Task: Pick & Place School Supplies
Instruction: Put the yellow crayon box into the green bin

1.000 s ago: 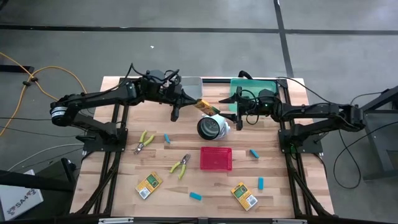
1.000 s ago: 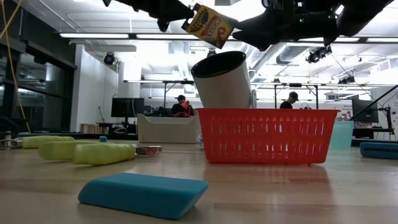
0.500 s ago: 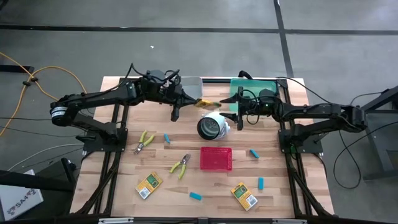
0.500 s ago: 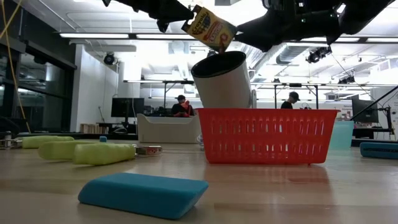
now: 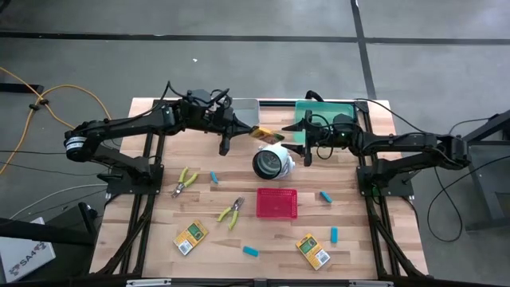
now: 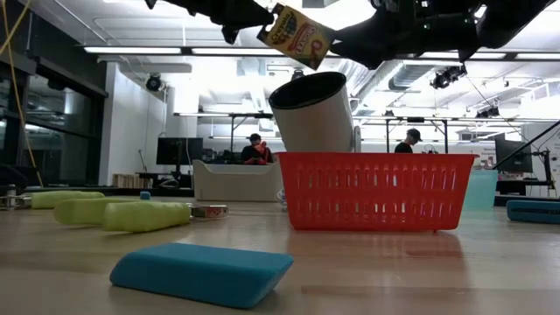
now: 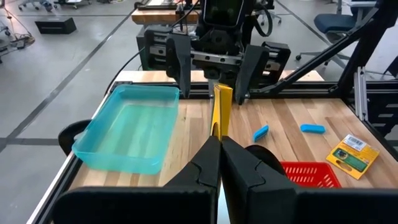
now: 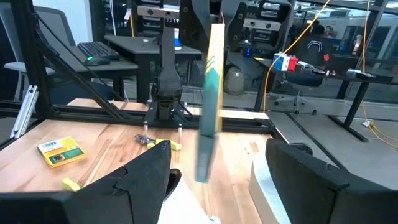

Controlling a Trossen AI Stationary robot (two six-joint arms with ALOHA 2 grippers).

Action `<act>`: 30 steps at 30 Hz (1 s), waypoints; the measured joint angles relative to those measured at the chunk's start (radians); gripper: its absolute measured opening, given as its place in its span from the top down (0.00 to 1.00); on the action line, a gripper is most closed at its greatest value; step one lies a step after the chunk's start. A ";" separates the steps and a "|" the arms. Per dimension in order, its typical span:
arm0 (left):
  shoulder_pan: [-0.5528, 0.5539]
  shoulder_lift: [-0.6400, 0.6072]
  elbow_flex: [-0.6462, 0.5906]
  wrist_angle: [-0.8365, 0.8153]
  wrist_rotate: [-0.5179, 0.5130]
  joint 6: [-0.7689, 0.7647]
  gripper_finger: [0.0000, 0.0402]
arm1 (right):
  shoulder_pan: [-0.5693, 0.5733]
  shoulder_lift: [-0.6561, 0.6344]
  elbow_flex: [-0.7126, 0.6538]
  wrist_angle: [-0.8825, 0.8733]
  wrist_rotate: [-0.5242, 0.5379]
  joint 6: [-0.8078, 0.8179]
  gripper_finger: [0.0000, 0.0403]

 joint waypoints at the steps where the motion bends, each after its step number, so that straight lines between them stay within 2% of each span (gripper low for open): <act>1: 0.000 0.000 0.000 0.001 0.001 0.000 1.00 | 0.000 0.000 0.000 0.005 -0.003 0.000 0.37; 6: 0.000 0.000 0.000 0.006 0.003 0.000 1.00 | 0.001 0.009 0.000 0.047 -0.016 0.004 0.37; 12: 0.000 0.000 0.000 0.016 0.006 -0.004 1.00 | 0.001 0.081 0.000 0.138 -0.045 0.008 0.37; 18: -0.003 0.000 0.000 0.016 0.006 -0.005 1.00 | 0.000 0.141 0.000 0.283 -0.052 0.008 0.37; 23: -0.003 0.000 0.000 0.016 0.006 -0.005 1.00 | 0.000 0.145 0.000 0.296 -0.056 0.009 0.37; 30: -0.003 0.000 0.000 0.015 0.006 -0.003 1.00 | 0.000 0.145 0.000 0.295 -0.060 0.010 0.48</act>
